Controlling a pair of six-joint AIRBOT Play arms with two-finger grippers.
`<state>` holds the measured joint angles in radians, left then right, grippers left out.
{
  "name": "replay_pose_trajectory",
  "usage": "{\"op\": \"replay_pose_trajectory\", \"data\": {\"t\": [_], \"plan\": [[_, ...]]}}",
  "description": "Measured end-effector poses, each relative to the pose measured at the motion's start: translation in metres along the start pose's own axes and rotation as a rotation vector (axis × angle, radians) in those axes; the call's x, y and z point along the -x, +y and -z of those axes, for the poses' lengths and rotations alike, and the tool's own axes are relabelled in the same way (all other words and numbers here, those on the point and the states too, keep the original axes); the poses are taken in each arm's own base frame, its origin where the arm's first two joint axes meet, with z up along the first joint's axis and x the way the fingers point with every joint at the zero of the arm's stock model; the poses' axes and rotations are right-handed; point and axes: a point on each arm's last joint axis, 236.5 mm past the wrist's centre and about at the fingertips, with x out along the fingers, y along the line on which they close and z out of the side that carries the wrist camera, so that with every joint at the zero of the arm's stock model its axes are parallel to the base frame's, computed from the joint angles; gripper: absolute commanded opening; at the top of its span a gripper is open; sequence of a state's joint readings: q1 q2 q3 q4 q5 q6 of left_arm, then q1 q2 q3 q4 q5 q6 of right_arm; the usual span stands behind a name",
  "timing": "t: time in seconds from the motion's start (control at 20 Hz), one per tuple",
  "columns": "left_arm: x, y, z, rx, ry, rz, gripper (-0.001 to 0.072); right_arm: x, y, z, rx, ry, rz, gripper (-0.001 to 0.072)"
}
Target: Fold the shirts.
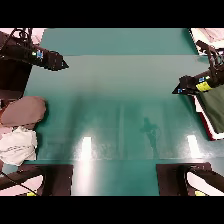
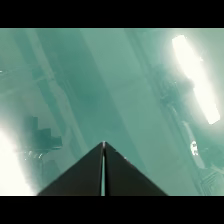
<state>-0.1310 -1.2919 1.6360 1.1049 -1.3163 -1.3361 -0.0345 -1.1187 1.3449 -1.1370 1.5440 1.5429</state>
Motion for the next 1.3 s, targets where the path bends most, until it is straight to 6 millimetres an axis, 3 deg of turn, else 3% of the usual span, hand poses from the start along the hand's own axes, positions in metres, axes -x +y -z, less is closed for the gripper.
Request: {"op": "replay_pose_trajectory", "data": {"t": [0.75,0.8,0.85,0.9,1.0,1.1,1.15,1.2,1.3], "plan": [[0.000,0.000,-0.004,0.001,-0.018,-0.001,0.0029,0.000,0.000,0.000,0.000,-0.001,0.000,0.0016],[0.000,0.001,-0.007,0.000,-0.031,-0.004,0.0177,0.000,0.000,0.000,0.000,0.000,0.000,0.0016],[0.000,0.004,-0.009,-0.004,-0.038,-0.018,0.0472,0.000,0.000,0.000,0.000,-0.001,0.000,0.0016],[0.000,0.011,-0.006,-0.011,-0.028,-0.048,0.0502,0.000,0.000,0.000,0.000,-0.001,0.000,0.0016],[-0.001,0.044,0.014,0.005,0.050,-0.181,0.0503,0.000,0.000,0.000,0.000,0.000,0.000,0.0016],[0.002,0.093,0.048,0.034,0.169,-0.374,0.0524,0.000,0.000,0.000,0.000,0.000,0.000,0.0016],[0.004,0.119,0.067,0.049,0.227,-0.476,0.0647,0.000,0.000,0.000,0.000,0.000,0.000,0.0015],[0.005,0.139,0.085,0.061,0.278,-0.557,0.0687,0.000,0.000,0.000,0.000,0.000,0.000,0.0016],[0.001,0.173,0.120,0.093,0.354,-0.681,0.0686,0.000,0.000,0.000,0.000,0.000,0.000,0.0016]]}}
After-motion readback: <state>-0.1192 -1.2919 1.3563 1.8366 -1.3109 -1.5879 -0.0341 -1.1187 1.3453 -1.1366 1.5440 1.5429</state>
